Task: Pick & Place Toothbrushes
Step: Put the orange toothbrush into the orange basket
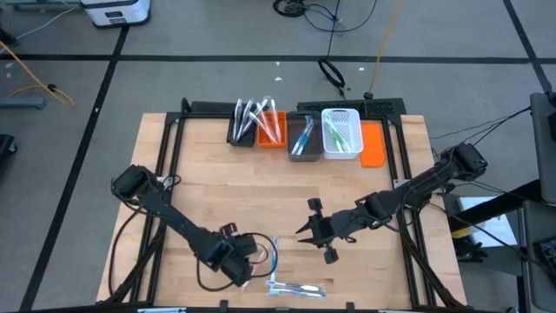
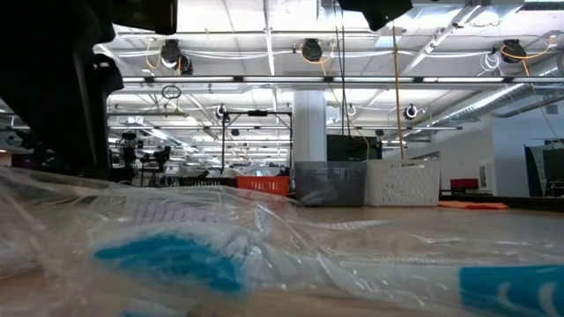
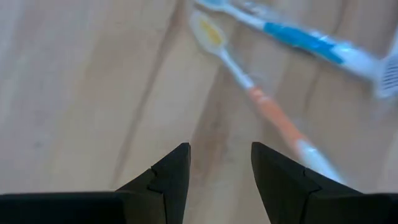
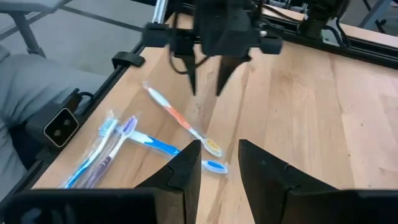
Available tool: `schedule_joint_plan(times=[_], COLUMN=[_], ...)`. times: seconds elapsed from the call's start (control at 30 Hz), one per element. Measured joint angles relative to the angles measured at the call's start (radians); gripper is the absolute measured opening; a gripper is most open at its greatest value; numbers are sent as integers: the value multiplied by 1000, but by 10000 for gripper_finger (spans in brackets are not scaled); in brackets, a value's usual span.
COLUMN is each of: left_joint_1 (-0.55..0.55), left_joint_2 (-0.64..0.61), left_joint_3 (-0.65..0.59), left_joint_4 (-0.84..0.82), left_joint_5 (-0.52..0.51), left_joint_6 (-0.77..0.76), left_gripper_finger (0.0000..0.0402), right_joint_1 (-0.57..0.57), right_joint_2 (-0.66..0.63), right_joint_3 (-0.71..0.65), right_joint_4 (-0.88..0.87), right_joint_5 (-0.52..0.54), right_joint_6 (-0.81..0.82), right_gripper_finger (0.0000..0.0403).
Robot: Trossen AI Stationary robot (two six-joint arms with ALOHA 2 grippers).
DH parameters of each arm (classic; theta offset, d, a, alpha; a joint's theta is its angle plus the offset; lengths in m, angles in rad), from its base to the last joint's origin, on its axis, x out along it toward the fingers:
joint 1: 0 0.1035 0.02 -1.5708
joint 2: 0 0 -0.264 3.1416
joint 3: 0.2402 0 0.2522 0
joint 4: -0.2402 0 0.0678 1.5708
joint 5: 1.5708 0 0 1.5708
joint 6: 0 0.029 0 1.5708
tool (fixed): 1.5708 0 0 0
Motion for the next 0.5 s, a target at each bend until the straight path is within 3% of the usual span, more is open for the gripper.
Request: schedule_joint_plan(times=[0.5], left_joint_1=[4], left_joint_2=[15], left_joint_3=[-79], left_joint_4=[274], left_joint_5=[166], left_joint_6=[-81], left_gripper_finger=[172], right_joint_1=[-18], right_joint_2=[0], right_joint_3=[0], right_joint_4=[0], right_joint_5=[2], right_joint_6=[0], right_gripper_finger=[100])
